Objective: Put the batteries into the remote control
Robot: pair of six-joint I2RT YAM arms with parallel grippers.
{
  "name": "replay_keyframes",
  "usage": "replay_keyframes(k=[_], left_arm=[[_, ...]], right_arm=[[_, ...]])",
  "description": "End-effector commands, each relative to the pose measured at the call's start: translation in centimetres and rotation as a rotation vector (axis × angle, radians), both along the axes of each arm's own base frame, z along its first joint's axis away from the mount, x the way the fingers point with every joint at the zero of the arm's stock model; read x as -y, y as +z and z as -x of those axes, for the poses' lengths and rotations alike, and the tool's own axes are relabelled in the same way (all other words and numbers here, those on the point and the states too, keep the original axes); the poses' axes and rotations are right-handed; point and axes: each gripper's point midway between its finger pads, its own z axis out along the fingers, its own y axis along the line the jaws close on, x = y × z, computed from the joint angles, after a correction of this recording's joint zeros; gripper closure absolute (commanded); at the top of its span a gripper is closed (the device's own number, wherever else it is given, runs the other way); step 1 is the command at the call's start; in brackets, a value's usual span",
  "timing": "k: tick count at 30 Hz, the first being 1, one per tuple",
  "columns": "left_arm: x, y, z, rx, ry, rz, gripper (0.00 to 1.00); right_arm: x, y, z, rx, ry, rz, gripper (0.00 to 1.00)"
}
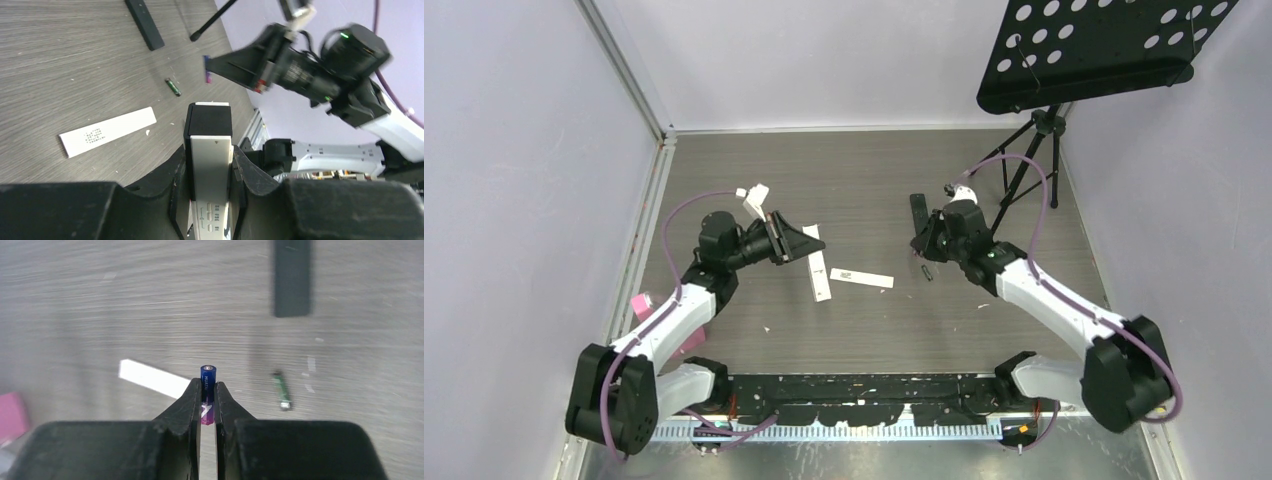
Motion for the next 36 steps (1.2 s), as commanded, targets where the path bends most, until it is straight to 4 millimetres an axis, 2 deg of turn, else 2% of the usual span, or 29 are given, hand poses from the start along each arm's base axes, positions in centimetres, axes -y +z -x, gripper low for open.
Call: replay_keyframes(k=[1, 4, 7, 10, 12, 18, 21, 26, 36], left_arm=[[0.1, 0.9, -1.8, 0.047, 0.072, 0.040, 1.00], [0.7, 1.3, -2.3, 0.041, 0.078, 0.072, 1.00], [1.5, 2.3, -2.5, 0.065, 0.069, 0.118, 1.00], [2.3, 3.5, -2.3, 0.105, 0.042, 0.160, 1.00], [2.8, 4.3, -1.8, 0.142, 0.016, 0.187, 1.00], [3.2, 5.9, -1.3, 0.156, -0.011, 0.259, 1.00], [3.4, 6.7, -1.0, 0.149, -0.026, 0.302, 1.00], [3.5, 7.4, -0.6, 0.116, -0.051, 0.349, 1.00], [3.7, 6.5, -0.3, 0.083, -0.061, 0.344, 1.00]], right_arm=[[-6.2, 8.6, 1.1, 0.262, 0.238, -0.282, 0.92], [-8.4, 13.1, 3.0, 0.377, 0.323, -0.404, 0.92], [-10.9, 16.4, 5.1, 0.450, 0.420, -0.487, 0.92], [-13.3, 18.3, 7.2, 0.483, 0.514, -0.527, 0.92], [-14.6, 18.9, 8.2, 0.498, 0.553, -0.527, 0.92], [-17.0, 18.7, 10.3, 0.547, 0.607, -0.419, 0.92], [-17.4, 18.1, 10.4, 0.560, 0.593, -0.358, 0.92], [-17.1, 17.6, 9.7, 0.590, 0.547, -0.293, 0.92], [-17.7, 16.3, 8.6, 0.596, 0.526, -0.259, 0.92]])
